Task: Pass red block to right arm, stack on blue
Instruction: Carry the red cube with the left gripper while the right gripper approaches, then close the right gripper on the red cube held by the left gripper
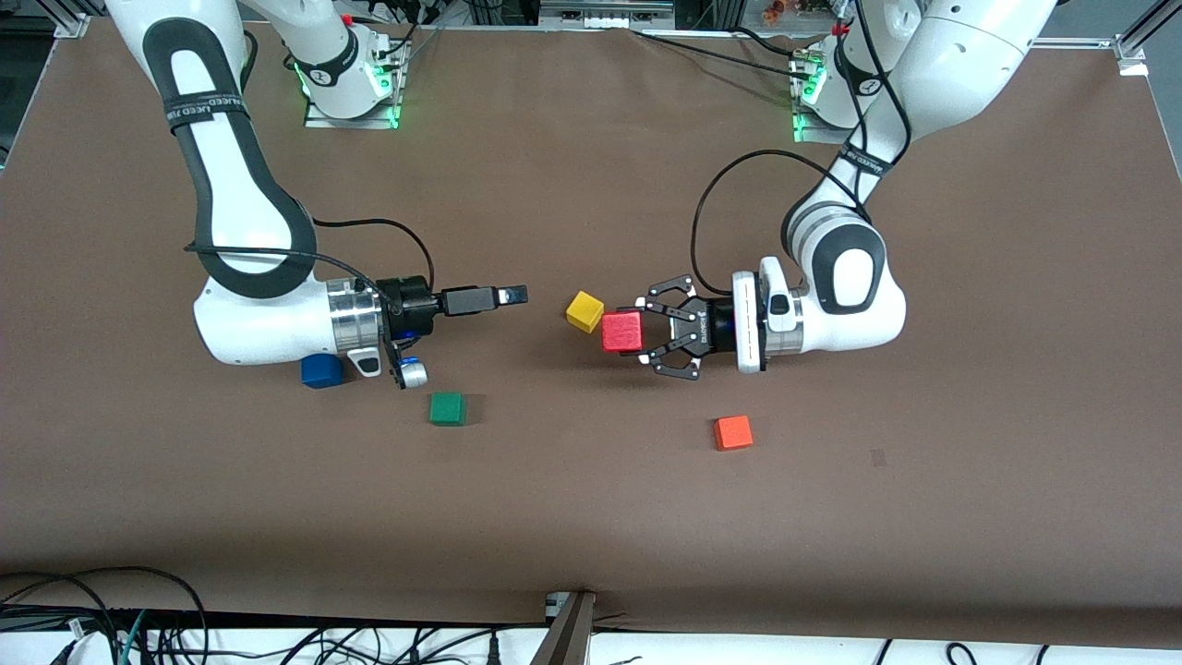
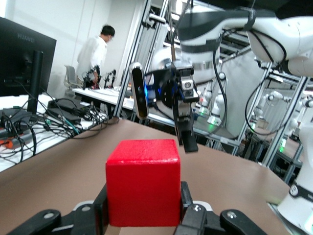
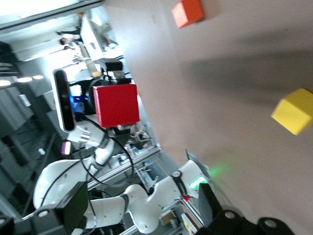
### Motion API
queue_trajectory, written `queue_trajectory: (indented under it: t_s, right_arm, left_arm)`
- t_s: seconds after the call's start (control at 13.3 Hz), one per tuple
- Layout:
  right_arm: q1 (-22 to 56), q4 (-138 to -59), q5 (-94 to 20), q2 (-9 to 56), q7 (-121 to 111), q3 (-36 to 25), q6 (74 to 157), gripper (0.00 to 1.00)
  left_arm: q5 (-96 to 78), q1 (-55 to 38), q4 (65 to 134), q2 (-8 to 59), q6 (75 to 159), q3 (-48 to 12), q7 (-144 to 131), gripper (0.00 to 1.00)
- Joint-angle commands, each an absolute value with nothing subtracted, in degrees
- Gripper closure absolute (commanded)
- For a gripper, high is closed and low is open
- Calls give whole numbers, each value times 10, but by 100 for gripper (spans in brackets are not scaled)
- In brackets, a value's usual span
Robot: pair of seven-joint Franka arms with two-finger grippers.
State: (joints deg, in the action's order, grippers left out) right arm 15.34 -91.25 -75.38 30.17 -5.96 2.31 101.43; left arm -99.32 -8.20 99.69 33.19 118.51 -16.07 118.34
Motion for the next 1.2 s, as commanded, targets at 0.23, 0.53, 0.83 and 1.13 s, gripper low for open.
queue_trajectory:
  t_s: [0.23, 0.53, 0.83, 1.13]
  right_arm:
    - [187, -933, -856, 315, -125, 23, 1072, 0]
    - [197, -935, -860, 317, -125, 23, 1086, 0]
    - [200, -935, -866, 318, -126, 23, 1094, 15]
    - [200, -933, -866, 318, -126, 23, 1093, 81]
  left_arm:
    - [-1109, -137, 993, 340, 1224, -156, 1253, 86]
    - [-1164, -162, 991, 347, 1233, -156, 1281, 86]
    - [-1165, -162, 986, 346, 1241, -156, 1280, 86]
    - [-1165, -162, 987, 345, 1241, -157, 1280, 86]
